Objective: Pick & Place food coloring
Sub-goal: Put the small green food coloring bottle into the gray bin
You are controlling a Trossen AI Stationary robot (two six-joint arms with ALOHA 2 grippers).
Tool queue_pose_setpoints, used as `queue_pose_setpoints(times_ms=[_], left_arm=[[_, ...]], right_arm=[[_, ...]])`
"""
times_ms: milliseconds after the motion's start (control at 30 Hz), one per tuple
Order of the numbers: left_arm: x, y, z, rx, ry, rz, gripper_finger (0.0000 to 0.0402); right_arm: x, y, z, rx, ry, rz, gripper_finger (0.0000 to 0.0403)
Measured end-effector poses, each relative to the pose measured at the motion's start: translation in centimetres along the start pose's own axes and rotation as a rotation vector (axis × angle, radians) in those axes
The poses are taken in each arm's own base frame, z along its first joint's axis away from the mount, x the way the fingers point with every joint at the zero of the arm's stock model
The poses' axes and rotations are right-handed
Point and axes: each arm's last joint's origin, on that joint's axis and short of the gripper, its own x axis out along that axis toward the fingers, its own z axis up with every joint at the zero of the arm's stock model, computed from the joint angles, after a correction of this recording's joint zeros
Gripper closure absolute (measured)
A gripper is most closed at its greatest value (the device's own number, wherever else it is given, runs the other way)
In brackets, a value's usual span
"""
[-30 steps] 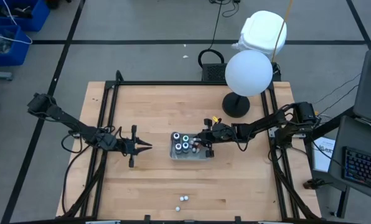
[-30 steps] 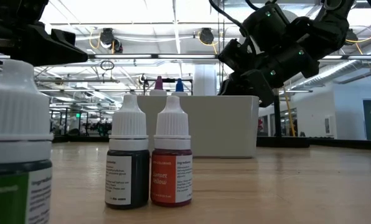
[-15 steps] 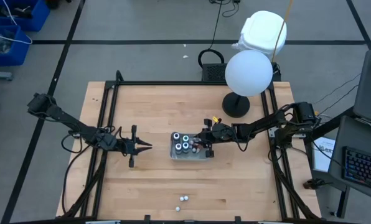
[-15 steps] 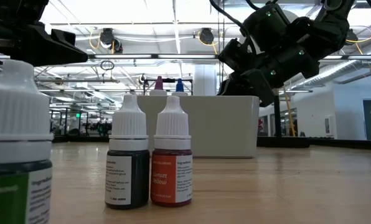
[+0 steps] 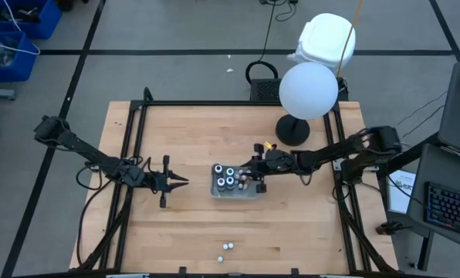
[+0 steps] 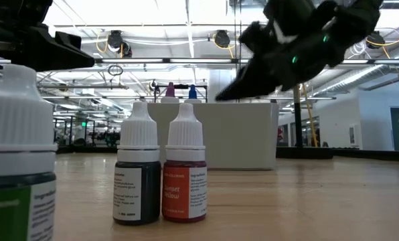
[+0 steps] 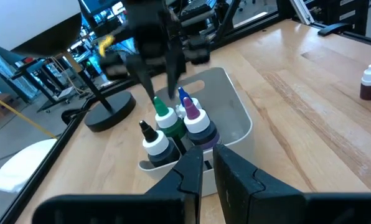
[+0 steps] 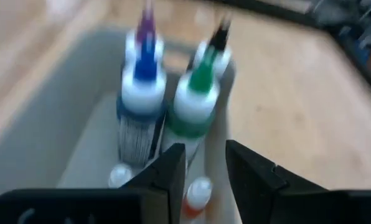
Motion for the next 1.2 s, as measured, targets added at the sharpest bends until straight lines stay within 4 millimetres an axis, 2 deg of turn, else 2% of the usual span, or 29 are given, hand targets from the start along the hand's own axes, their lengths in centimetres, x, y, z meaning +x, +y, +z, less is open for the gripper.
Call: queue_pose_setpoints(times_ms=[133,300,433,533,733,833,900,1067,1200], left_arm=[[0.0,0.0,0.0,-0.004,-0.001,0.000,0.0355],[0.0,0.0,0.0,-0.022,-0.002,0.000,0.0355],[0.0,0.0,0.1,-0.026,-0.006,0.001,0.0355],[0.0,0.0,0.1,-0.027,-0.008,0.002,0.0355],[0.0,0.1,0.2,-0.030,-0.018,0.005,0.0355],[0.0,0.1,0.4,-0.031,-0.041,0.010,0.0355],[0.0,0.2,0.6,-0.026,-0.054,0.015,0.0355],[0.0,0.2,0.6,-0.049,-0.055,0.014,0.0355],[0.0,0.2,0.6,-0.051,-0.055,0.014,0.0355]], right_arm=[[-3.3,-0.2,2.7,-0.051,-0.072,0.018,0.0314],[-9.0,-0.9,4.8,-0.057,-0.108,0.038,0.0386],[-13.0,-1.3,4.3,-0.005,-0.203,0.022,0.0392],[-14.7,-1.1,2.2,0.044,-0.263,0.015,0.0398],[-15.6,-0.2,-4.2,0.141,-0.396,-0.027,0.0402],[-15.9,-0.2,-6.5,0.190,-0.427,-0.055,0.0402],[-16.2,-0.2,-7.3,0.226,-0.450,-0.064,0.0402],[-16.9,-0.2,-7.2,0.259,-0.496,-0.052,0.0403],[-16.9,0.0,-7.2,0.235,-0.501,0.024,0.0403]])
